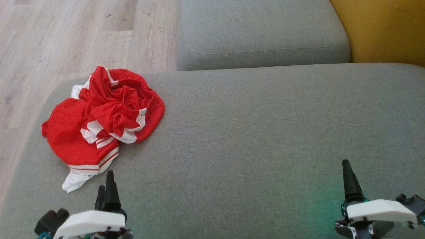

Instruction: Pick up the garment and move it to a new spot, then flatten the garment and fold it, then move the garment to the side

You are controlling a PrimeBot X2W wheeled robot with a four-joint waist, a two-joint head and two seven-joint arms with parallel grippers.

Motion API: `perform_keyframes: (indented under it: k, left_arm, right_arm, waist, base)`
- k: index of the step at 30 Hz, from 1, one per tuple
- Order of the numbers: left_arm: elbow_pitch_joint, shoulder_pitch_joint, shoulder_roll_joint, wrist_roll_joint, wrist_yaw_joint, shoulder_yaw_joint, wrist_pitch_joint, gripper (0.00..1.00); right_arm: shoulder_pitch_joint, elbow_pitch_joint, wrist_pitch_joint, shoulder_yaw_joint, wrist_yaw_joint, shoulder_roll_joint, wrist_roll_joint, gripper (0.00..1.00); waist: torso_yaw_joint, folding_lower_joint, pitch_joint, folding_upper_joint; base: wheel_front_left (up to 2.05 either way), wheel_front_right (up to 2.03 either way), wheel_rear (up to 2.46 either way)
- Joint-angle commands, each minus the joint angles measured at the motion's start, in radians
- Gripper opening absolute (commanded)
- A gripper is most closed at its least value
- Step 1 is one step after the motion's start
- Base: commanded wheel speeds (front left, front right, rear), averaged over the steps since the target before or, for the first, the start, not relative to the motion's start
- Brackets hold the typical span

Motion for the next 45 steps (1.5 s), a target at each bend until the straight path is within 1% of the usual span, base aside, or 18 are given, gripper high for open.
perform_keyframes:
  k: [1,23,31,45]
  left_arm:
    - [-0.04,-0.024,0.005,0.03,0.004,-0.003,-0.01,1.0]
    - [-0.079,-0.009,0.006,0.301,0.058,-0.073,-0.076,1.0]
    - [-0.099,-0.003,0.006,0.387,0.049,-0.099,-0.099,1.0]
    - [-0.106,0.003,0.007,0.557,0.077,-0.136,-0.138,1.0]
  right_arm:
    - [-0.024,-0.041,-0.013,0.015,0.003,-0.005,-0.03,1.0]
    - [-0.006,-0.068,-0.078,0.092,0.004,-0.006,-0.309,1.0]
    - [0.0,-0.086,-0.102,0.091,0.005,-0.007,-0.435,1.0]
    - [0.022,-0.1,-0.14,0.105,0.006,-0.008,-0.603,1.0]
  waist:
    - [0.001,0.0,-0.002,0.0]
    - [0.01,0.0,-0.028,0.0]
    - [0.012,0.0,-0.036,0.0]
    - [0.019,0.0,-0.054,0.0]
  base:
    - [0.0,0.0,0.0]
    - [0.0,0.0,0.0]
    - [0.0,0.0,0.0]
    - [0.0,0.0,0.0]
